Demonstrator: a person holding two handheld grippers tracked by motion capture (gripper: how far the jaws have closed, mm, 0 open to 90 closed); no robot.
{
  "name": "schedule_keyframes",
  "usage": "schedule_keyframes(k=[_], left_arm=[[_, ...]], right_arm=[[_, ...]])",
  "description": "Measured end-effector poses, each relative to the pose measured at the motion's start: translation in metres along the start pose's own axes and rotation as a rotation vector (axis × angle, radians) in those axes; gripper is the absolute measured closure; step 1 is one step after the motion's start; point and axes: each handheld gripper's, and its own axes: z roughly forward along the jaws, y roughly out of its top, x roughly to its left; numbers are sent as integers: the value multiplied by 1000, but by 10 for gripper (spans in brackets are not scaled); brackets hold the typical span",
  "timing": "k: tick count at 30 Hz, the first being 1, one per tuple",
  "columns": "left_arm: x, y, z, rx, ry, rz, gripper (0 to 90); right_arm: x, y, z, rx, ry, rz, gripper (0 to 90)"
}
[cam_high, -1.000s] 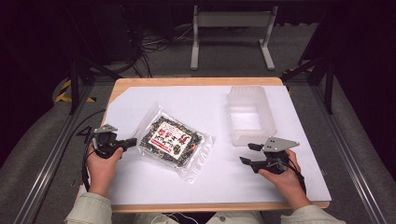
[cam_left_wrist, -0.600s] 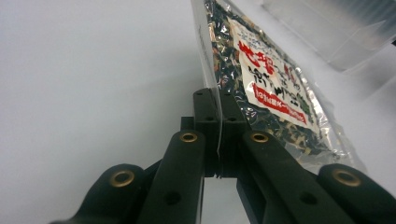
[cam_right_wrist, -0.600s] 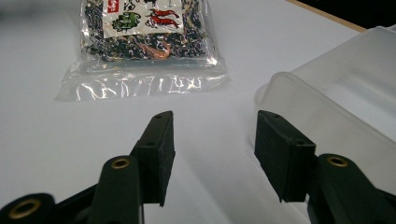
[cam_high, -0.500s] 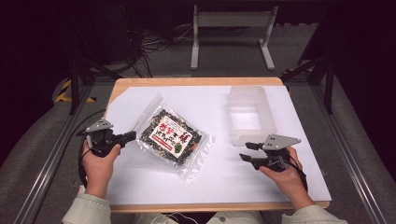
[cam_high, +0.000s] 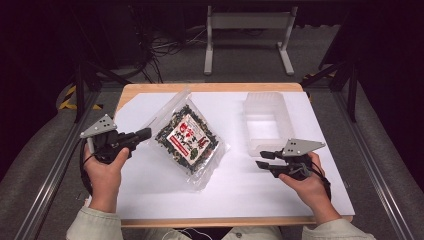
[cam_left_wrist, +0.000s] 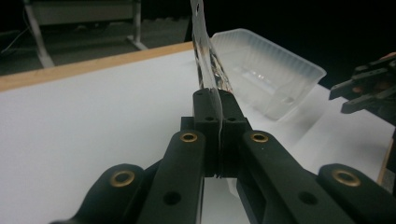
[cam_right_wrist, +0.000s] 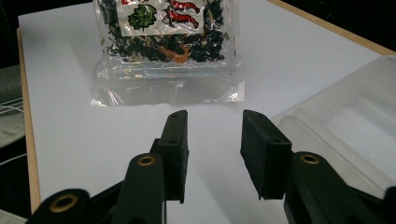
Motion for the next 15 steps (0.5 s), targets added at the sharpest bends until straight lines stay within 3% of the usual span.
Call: schedule_keyframes(k=[5,8,15], left_arm=[[-11,9,-6,-36,-22,39,897],[-18,15,-8,-55,-29,85,898],[-31,26,-12,-89,-27,143,898]], right_arm=[[1,6,-2,-17,4,-3,593],[1,10,-2,-30,9,-1,582],[1,26,-3,-76,22,-2,561]])
